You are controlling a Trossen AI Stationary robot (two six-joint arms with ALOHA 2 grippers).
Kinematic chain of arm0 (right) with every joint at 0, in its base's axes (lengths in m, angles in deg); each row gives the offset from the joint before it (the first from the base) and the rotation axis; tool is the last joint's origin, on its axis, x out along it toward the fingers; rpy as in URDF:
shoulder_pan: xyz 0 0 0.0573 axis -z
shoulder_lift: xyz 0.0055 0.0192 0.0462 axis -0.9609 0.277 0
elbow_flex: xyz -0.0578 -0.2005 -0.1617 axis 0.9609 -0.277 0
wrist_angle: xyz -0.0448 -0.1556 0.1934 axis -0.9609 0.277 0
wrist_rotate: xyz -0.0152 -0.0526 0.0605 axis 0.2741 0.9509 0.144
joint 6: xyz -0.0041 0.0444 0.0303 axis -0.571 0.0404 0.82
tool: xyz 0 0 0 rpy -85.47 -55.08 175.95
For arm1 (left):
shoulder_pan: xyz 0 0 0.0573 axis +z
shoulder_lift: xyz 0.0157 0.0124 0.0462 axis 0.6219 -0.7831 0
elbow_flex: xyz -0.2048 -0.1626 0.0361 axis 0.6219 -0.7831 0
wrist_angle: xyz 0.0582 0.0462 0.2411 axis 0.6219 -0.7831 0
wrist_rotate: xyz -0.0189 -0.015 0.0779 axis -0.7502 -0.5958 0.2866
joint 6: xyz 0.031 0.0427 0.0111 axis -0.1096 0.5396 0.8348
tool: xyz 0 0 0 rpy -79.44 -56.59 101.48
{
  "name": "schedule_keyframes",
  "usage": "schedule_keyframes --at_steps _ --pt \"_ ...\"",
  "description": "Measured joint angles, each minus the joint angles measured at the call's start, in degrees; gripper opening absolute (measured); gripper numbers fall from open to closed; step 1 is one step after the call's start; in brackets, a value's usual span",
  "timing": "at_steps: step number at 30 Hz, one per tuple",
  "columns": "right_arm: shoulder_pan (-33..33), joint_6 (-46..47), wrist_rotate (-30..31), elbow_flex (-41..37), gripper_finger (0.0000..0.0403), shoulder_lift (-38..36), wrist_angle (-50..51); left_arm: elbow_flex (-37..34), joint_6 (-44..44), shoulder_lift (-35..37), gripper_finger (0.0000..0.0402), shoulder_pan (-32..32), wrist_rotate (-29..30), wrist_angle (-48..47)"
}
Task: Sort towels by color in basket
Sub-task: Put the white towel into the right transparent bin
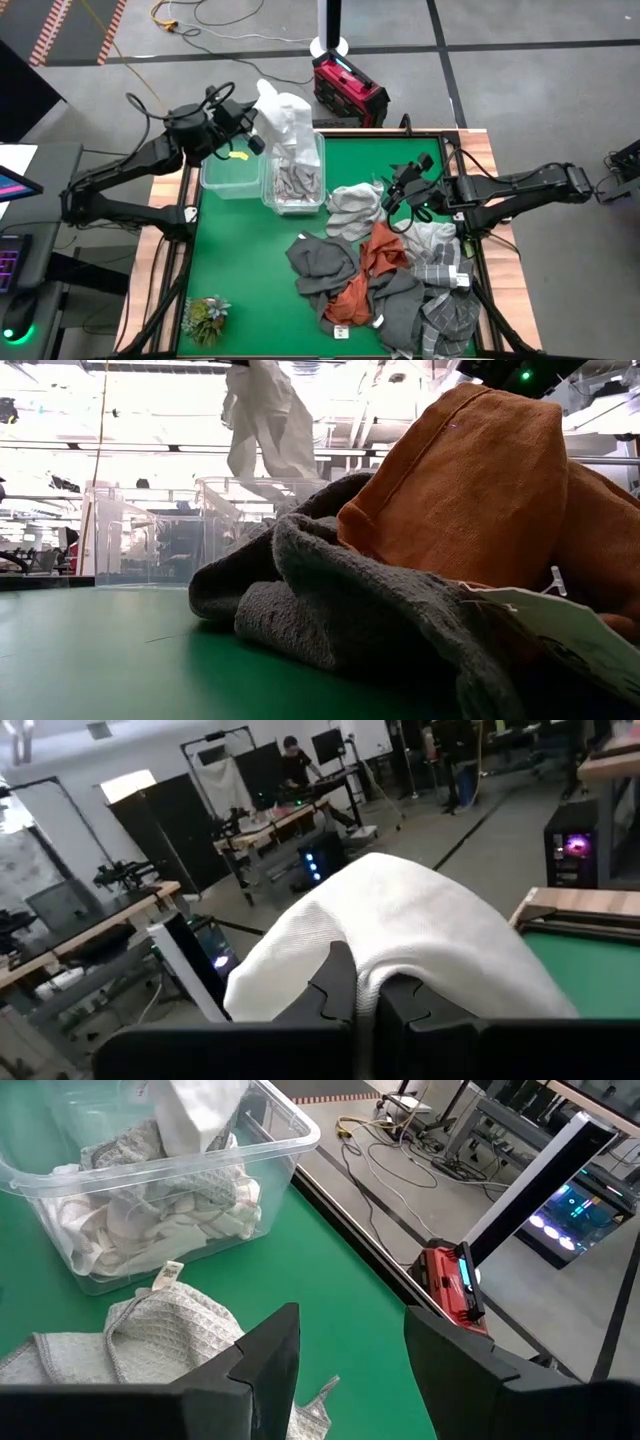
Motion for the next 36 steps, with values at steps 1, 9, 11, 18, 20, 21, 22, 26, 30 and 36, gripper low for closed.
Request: schedule_keyframes --at_steps 1,9,11,18,20,21,22,26,30,36 --pt "0.0 -0.01 0.0 0.0 0.021 0.0 -0.01 0.0 -0.01 -0.21 0.0 0.0 -2.16 -0.5" --pt "-0.01 -0.21 0.0 0.0 0.021 0.02 -0.86 -0.03 -3.74 -7.4 0.0 -0.04 -9.5 -8.95" --pt "-0.06 -0.24 0.0 0.0 0.021 0.02 -1.03 -0.04 -4.23 -9.8 0.0 -0.04 -9.57 -10.3" --pt "-0.11 -0.66 0.01 0.0 0.021 0.02 -0.85 0.0 -4.91 -17.91 0.0 0.83 -12.34 -10.57" --pt "-0.11 -0.67 0.0 0.0 0.021 0.02 -0.81 0.0 -4.95 -20.02 0.0 1.4 -12.32 -10.43" --pt "-0.11 -0.68 0.0 0.0 0.021 0.02 -0.81 0.0 -4.99 -21.09 0.0 1.72 -12.36 -10.56" --pt "-0.11 -0.68 0.0 0.0 0.021 0.02 -0.81 0.0 -5.03 -22.17 0.0 1.97 -12.44 -10.59" --pt "-0.11 -0.66 0.0 0.0 0.021 0.02 -0.81 0.0 -5.87 -25.69 0.0 3.17 -12.62 -10.86" --pt "-0.11 -0.68 0.02 0.0 0.021 0.02 -0.81 0.02 -7.08 -28.73 0.0 4.91 -12.33 -13.14" --pt "-0.11 -0.67 0.0 0.0 0.021 0.02 -0.85 0.02 -7.27 -32.51 0.0 6.78 -12.78 -17.67"
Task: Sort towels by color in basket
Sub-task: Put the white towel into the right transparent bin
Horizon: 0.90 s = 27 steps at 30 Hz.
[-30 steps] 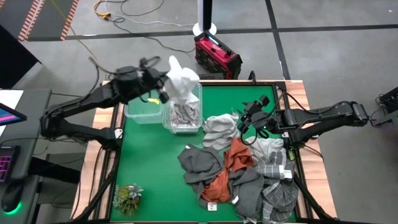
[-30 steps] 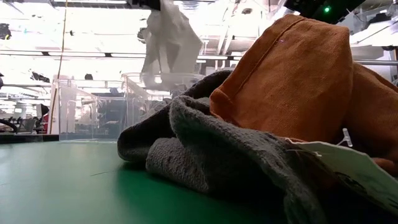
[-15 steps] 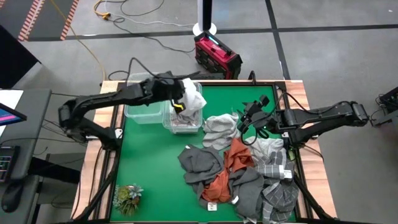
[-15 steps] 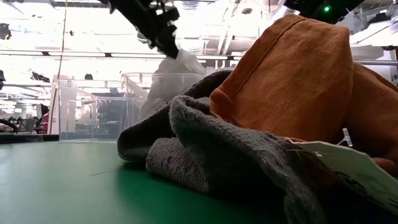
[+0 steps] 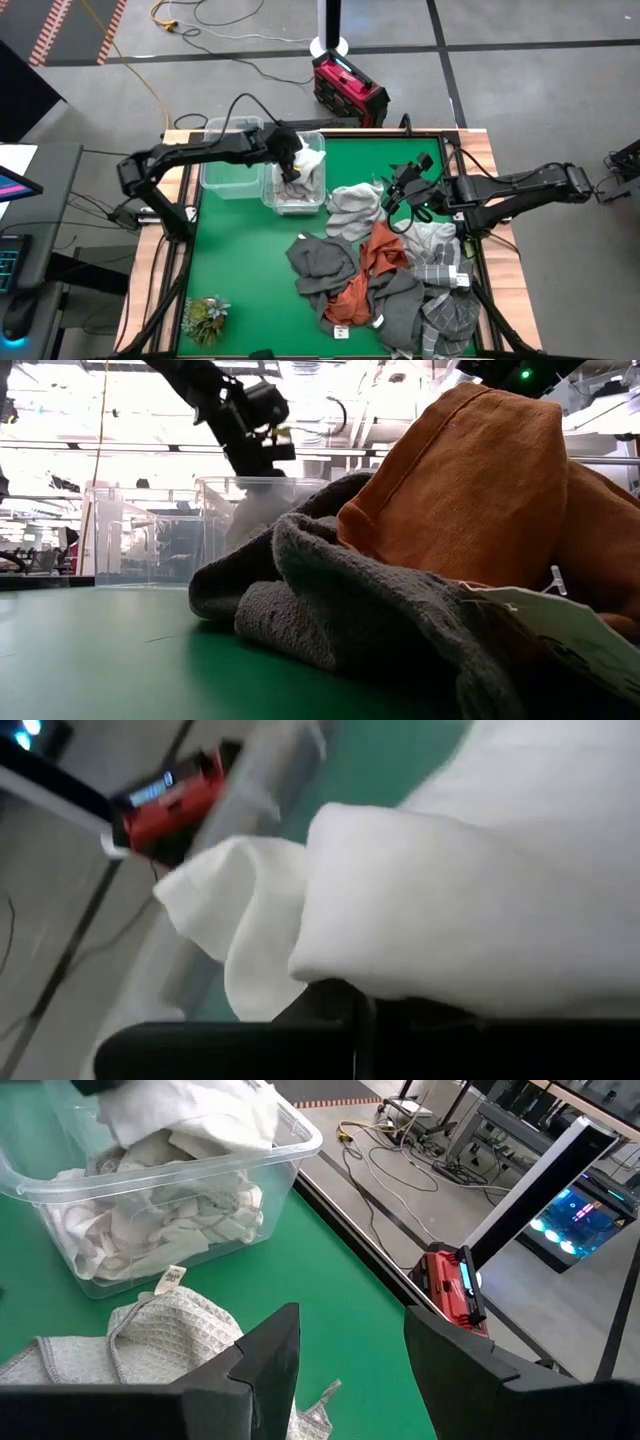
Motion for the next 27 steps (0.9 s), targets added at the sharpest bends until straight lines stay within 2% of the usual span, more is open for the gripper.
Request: schedule_keyframes --at_steps 3,6,16,21,27 --pt "0.0 0.02 0.02 0.0 0.021 0.0 0.0 0.0 1.16 -1.34 0.0 -0.24 -1.09 -0.94" --pt "0.0 0.02 0.0 0.0 0.021 0.0 -0.02 0.02 3.73 -2.33 0.0 -1.44 1.43 -0.78" --pt "0.0 -0.01 0.0 0.0 0.021 0.0 0.04 0.02 23.41 -2.45 0.0 -10.89 9.25 0.57" --pt "0.0 -0.01 0.0 0.0 0.021 0.0 0.14 0.02 28.18 -2.45 0.0 -12.22 2.13 0.72" --pt "0.0 0.02 0.0 0.0 0.021 0.0 -0.02 0.02 24.37 -2.45 0.0 -7.37 -3.94 0.24"
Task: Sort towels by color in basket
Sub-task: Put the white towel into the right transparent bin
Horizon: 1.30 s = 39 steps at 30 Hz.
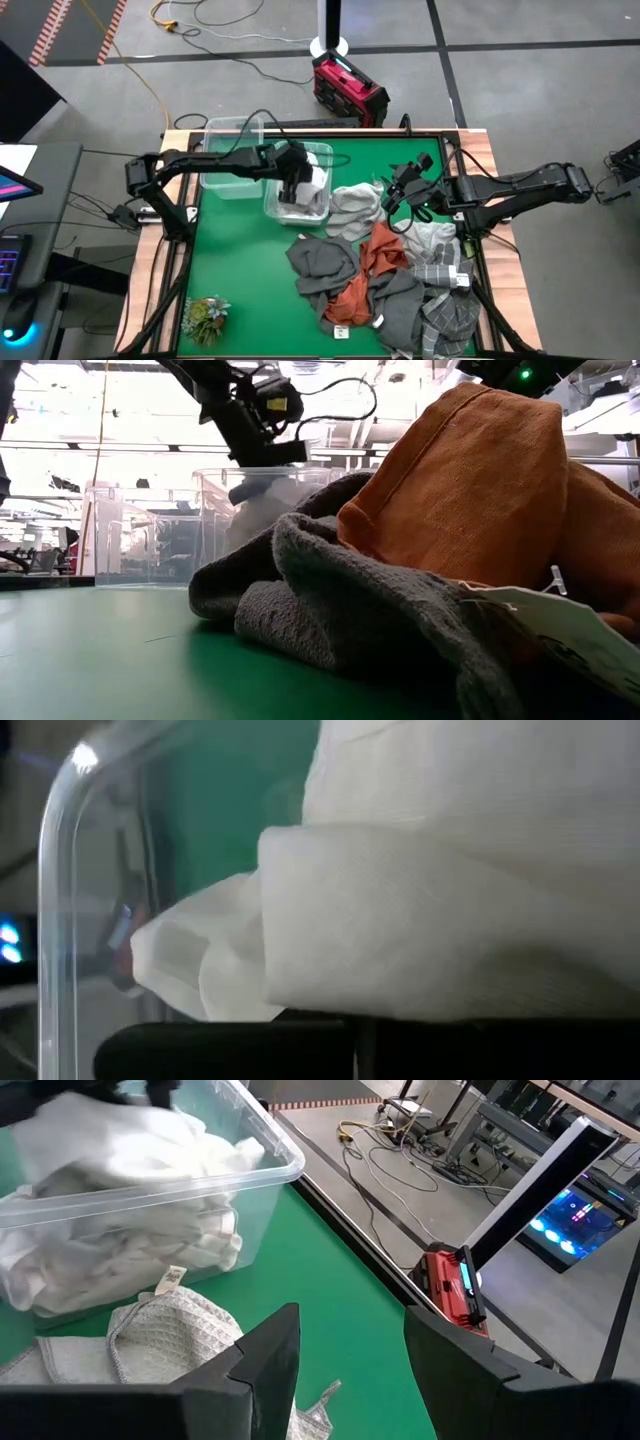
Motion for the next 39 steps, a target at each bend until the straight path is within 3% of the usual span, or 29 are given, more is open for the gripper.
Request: schedule_keyframes --at_steps 4,9,14,23,32,39 --pt "0.0 0.02 0.0 0.0 0.021 0.0 -0.02 0.0 -3.13 0.0 0.0 2.86 0.53 -1.91" --pt "0.11 0.01 0.0 0.0 0.021 0.0 -0.02 0.0 -7.91 0.0 0.0 5.16 5.43 -2.13" --pt "0.11 0.0 0.0 0.0 0.021 0.0 -0.02 0.0 -12.69 0.0 0.0 6.53 14.82 -1.67" --pt "0.11 0.0 0.0 0.0 0.021 0.0 -0.22 -0.07 -9.93 -0.02 0.0 8.75 27.09 2.82" --pt "0.11 -0.02 0.0 0.0 0.021 0.0 -0.13 -0.07 -4.46 -0.02 0.0 11.36 31.52 11.12" --pt "0.11 -0.02 0.0 0.0 0.021 0.0 -0.02 -0.07 -3.94 -0.02 0.0 11.18 31.1 8.04"
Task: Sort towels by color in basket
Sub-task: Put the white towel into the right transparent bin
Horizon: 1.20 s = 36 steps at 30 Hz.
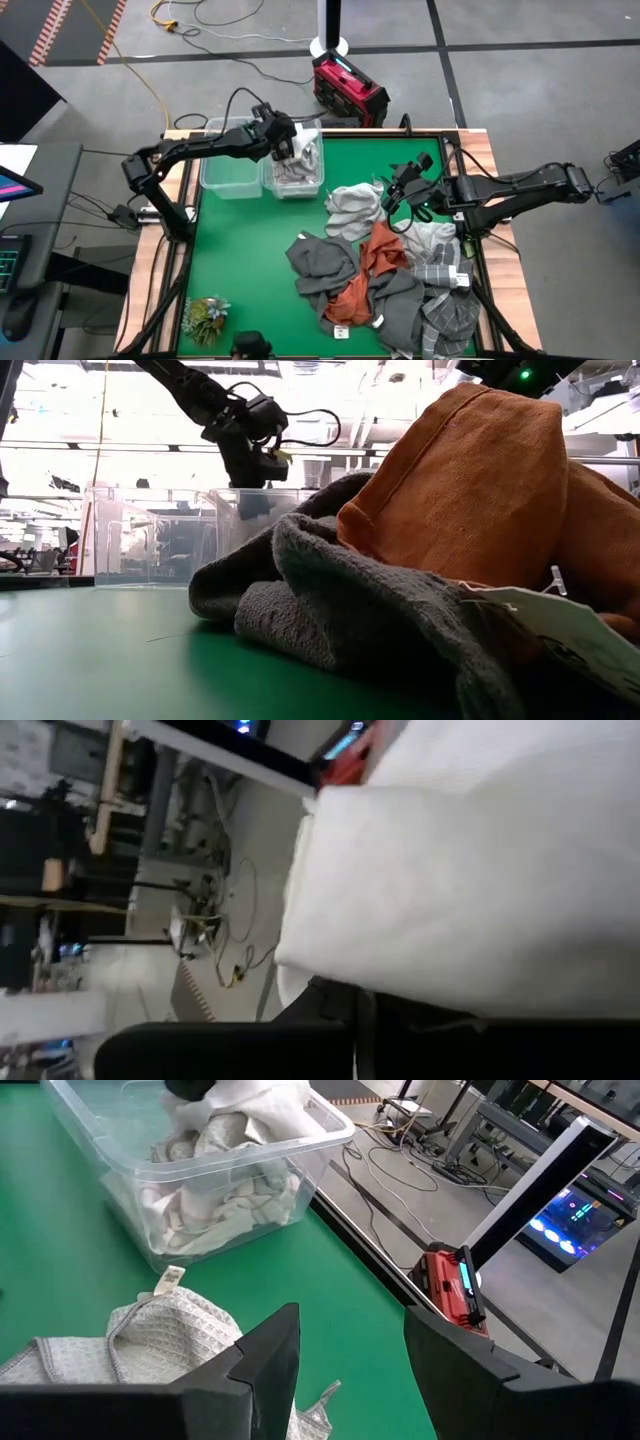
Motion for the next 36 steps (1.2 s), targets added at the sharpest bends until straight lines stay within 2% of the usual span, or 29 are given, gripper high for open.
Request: schedule_keyframes --at_steps 2,6,9,11,16,22,26,36 --pt "0.0 -0.02 0.0 0.0 0.021 0.0 0.02 0.0 2.33 0.0 0.0 -1.64 -0.2 -0.52" --pt "0.0 -0.02 0.0 0.0 0.021 0.0 0.0 0.0 12.93 0.0 0.0 -5.61 -1.89 -1.53" --pt "0.0 -0.02 0.0 0.0 0.021 0.0 0.0 0.0 19.3 0.0 0.0 -7.55 -9.13 -2.79" --pt "0.0 -0.02 0.0 0.0 0.021 0.0 0.01 0.0 20.53 0.0 0.0 -7.69 -13.78 -3.15" --pt "-0.02 -0.02 0.0 0.0 0.021 0.0 0.0 0.02 16.86 0.0 0.0 -4.94 -22.28 -3.14" --pt "-0.02 -0.02 0.0 -0.02 0.021 0.0 -0.25 0.02 11.1 0.0 0.0 1.72 -28.03 -5.58" --pt "0.0 -0.25 0.0 -0.02 0.021 0.0 -0.46 0.04 10.24 0.0 0.0 3.6 -32.55 -8.74" --pt "0.41 -2.56 0.0 -0.02 0.021 -0.02 -2.25 2.04 8.15 -5.51 0.0 2.54 -36.14 -14.91"
